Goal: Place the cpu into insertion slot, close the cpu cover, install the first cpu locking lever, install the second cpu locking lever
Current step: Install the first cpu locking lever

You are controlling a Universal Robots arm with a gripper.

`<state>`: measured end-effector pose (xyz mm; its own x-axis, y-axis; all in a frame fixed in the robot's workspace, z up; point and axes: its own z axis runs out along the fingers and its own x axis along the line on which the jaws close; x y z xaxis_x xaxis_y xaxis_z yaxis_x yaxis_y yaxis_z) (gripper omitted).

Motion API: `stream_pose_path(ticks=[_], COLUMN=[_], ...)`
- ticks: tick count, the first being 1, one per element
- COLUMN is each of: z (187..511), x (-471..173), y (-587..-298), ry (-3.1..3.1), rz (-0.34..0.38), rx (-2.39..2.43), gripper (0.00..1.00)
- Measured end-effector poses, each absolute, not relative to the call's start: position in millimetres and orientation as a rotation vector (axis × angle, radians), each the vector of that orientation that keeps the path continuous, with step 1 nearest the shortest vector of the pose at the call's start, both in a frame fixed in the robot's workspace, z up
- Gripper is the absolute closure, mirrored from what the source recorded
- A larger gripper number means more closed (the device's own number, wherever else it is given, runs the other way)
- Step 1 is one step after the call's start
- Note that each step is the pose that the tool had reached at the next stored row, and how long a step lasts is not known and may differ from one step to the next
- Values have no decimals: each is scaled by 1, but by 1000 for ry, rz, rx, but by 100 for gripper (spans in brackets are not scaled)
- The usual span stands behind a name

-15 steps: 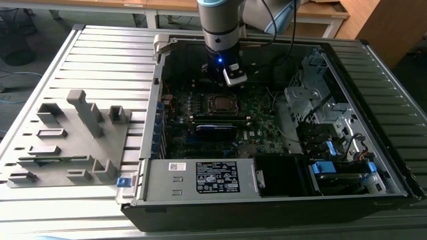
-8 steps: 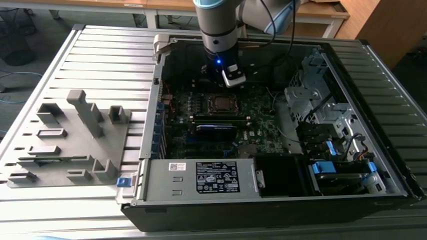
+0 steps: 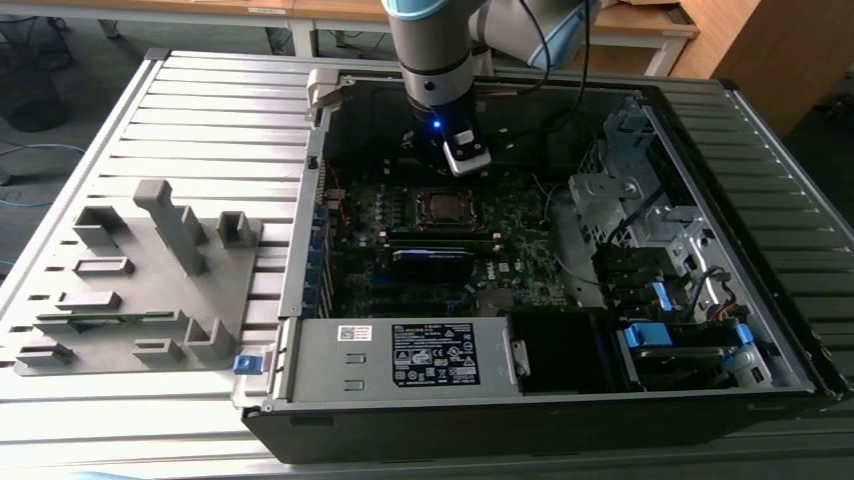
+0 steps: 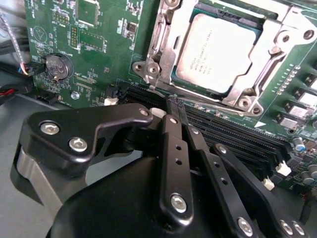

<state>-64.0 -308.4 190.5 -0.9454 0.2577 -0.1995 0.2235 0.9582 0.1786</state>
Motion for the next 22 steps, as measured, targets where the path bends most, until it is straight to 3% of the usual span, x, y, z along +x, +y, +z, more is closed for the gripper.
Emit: stream_pose_path(ticks=[22], z=[201], x=[-69], y=[-308], ry=[2873], rz=[228], rx=[356], gripper=[89])
